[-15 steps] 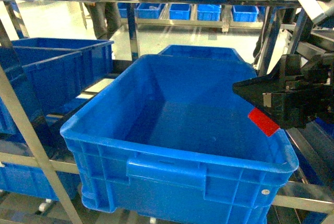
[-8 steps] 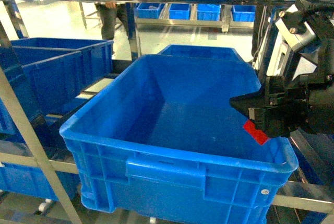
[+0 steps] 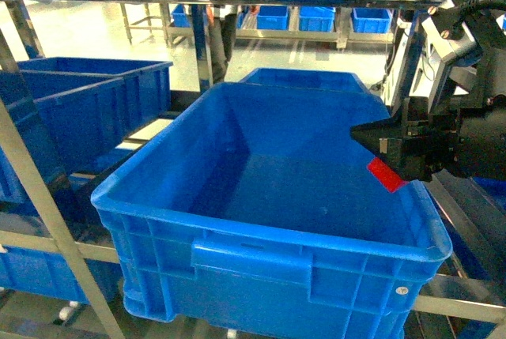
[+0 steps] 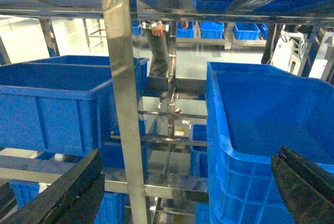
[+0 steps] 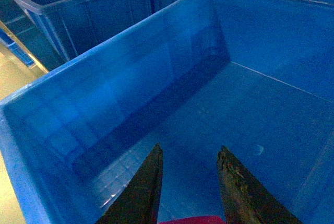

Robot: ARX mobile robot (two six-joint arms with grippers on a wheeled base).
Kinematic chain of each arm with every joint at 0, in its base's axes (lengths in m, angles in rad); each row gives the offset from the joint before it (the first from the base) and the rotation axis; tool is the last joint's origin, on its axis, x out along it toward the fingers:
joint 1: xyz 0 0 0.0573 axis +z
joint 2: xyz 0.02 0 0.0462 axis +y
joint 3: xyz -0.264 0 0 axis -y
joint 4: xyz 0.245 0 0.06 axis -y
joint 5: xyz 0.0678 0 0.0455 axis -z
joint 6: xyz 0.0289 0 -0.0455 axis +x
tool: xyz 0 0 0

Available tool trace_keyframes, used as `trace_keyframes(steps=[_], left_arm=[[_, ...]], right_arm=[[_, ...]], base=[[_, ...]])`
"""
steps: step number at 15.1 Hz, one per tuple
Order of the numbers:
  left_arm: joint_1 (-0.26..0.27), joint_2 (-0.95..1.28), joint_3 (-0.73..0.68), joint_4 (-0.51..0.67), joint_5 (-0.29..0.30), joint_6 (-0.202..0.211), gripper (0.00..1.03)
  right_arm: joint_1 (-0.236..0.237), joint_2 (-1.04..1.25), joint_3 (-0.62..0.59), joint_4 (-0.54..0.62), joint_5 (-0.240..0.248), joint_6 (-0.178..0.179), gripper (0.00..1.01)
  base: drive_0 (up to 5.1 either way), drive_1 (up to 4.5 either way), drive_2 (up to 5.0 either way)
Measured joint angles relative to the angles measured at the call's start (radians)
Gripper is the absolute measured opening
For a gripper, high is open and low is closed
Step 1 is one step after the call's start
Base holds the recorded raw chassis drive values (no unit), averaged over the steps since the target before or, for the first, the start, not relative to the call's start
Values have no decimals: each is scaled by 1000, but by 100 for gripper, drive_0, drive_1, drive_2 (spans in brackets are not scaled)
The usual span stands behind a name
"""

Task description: Pick red block from blue box to shelf

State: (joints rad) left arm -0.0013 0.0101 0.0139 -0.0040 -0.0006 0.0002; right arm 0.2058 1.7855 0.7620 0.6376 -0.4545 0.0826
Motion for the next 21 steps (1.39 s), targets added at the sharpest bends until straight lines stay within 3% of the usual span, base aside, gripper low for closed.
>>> trace_keyframes(steps=[6,9,15,21], left_arm=[[0,0,0,0,0,0,98],[0,0,0,0,0,0,98],[0,0,0,0,0,0,98],[0,0,0,0,0,0,98]], right_arm=[[45,0,0,3,-33,0,26],[99,0,17,-11,-29,1,26],[63,47,21,27,-16,-2,26],[62,53,43,52,-17,-5,26]], base=[[0,0,0],[0,0,0],[0,0,0],[0,0,0]])
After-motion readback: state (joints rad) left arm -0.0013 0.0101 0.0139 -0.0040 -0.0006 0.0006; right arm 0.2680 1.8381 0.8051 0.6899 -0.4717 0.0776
